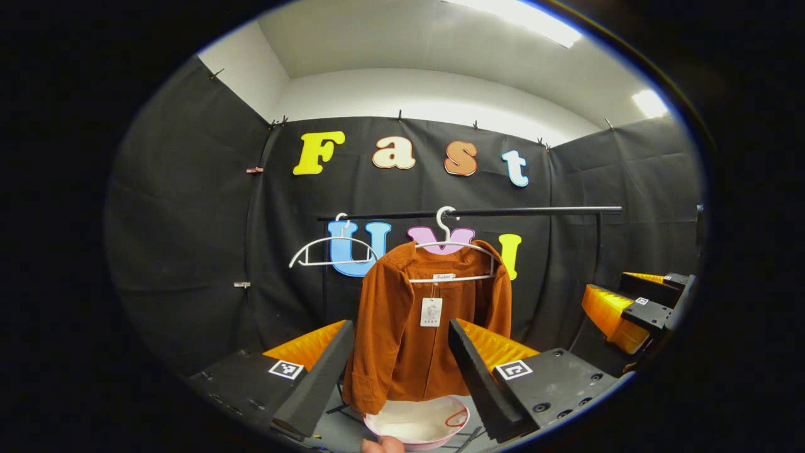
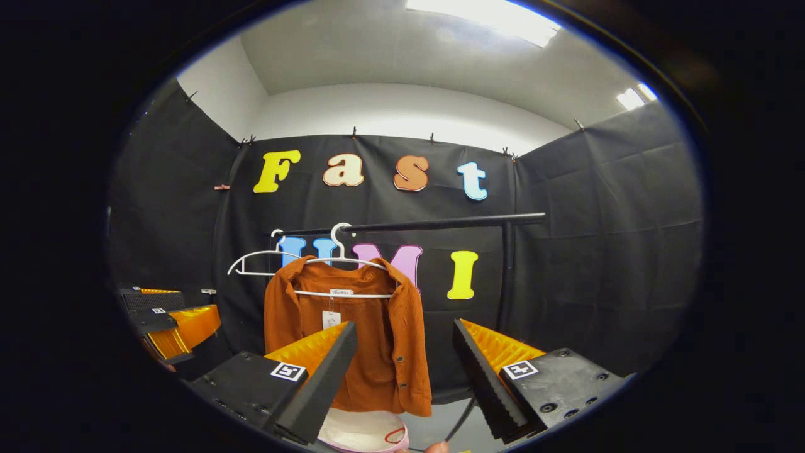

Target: Grasp the clothes on the hanger with both hands and then place them into the laundry hamper below.

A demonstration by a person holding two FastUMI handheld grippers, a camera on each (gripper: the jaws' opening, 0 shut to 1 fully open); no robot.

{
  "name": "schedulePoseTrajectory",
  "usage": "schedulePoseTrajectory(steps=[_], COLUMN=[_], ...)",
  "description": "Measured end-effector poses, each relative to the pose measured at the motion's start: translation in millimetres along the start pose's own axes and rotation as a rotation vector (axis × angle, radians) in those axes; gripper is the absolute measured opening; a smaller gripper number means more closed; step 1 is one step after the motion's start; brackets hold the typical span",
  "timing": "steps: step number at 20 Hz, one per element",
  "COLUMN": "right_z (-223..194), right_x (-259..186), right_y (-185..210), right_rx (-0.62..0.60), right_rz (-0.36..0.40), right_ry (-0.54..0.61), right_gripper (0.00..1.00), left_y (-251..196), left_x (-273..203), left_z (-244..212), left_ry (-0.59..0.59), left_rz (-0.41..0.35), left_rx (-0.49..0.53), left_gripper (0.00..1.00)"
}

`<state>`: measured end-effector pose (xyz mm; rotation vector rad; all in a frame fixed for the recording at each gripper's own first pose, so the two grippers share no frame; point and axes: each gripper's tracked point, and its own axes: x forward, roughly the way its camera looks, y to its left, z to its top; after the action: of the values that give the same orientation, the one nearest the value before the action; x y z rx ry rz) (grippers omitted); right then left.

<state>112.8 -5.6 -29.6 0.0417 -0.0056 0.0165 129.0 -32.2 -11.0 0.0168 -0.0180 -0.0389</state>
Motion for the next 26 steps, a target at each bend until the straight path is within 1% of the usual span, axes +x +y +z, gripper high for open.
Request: schedulePoseTrajectory(steps=[1,2,3,7,11,12,14,17,19,20,21,22,23,24,25,26], right_z=[-5.6,-13.4,-19.5,-41.9,-74.4,-79.9,-90.4,-106.3,-110.1,-111.3,-112.5,-112.2,-111.5,-110.9,-111.9,-114.2], right_x=[19.0,38.2,56.6,126.9,190.4,204.0,228.7,254.1,266.2,271.2,275.6,278.7,281.8,283.2,283.8,285.9], right_y=[-0.1,1.5,2.9,10.0,7.1,4.6,0.0,-2.0,0.3,1.2,4.0,5.4,7.8,14.0,20.4,19.8], right_rx=[0.011,0.018,0.021,0.033,0.058,0.069,0.087,0.093,0.097,0.093,0.084,0.080,0.080,0.083,0.080,0.064], right_rz=[0.008,0.019,0.029,0.075,0.081,0.070,0.049,0.030,0.029,0.032,0.042,0.048,0.057,0.080,0.112,0.118], right_ry=[0.002,0.006,0.006,-0.015,0.013,0.017,0.015,0.027,0.028,0.024,0.023,0.019,0.015,0.010,0.007,0.011], right_gripper=[0.97,0.98,0.98,0.98,0.98,0.96,0.98,0.98,0.98,0.98,0.97,0.95,0.87,0.72,0.57,0.42], left_y=[-3.3,-5.4,-7.0,-14.9,-12.9,-10.9,-1.4,9.2,13.5,14.1,12.7,13.5,12.7,12.7,12.7,14.1], left_x=[19.6,36.7,57.7,127.3,188.5,199.9,219.4,240.7,247.4,249.9,252.9,255.4,259.2,259.1,261.8,262.0], left_z=[-2.3,-7.8,-10.5,-18.9,-30.4,-35.7,-42.9,-55.5,-60.4,-61.8,-61.1,-61.4,-62.6,-63.8,-63.6,-62.9], left_ry=[0.005,0.011,0.011,-0.009,-0.021,-0.016,-0.011,0.019,0.028,0.027,0.024,0.021,0.029,0.035,0.036,0.033], left_rz=[0.006,0.017,0.027,0.057,0.114,0.125,0.162,0.201,0.209,0.212,0.206,0.204,0.196,0.194,0.189,0.196], left_rx=[0.002,0.001,-0.003,0.006,0.055,0.066,0.079,0.069,0.063,0.064,0.070,0.080,0.084,0.086,0.085,0.083], left_gripper=[0.95,0.92,0.95,0.95,0.95,0.95,0.95,0.95,0.95,0.92,0.92,0.92,0.79,0.75,0.63,0.51])
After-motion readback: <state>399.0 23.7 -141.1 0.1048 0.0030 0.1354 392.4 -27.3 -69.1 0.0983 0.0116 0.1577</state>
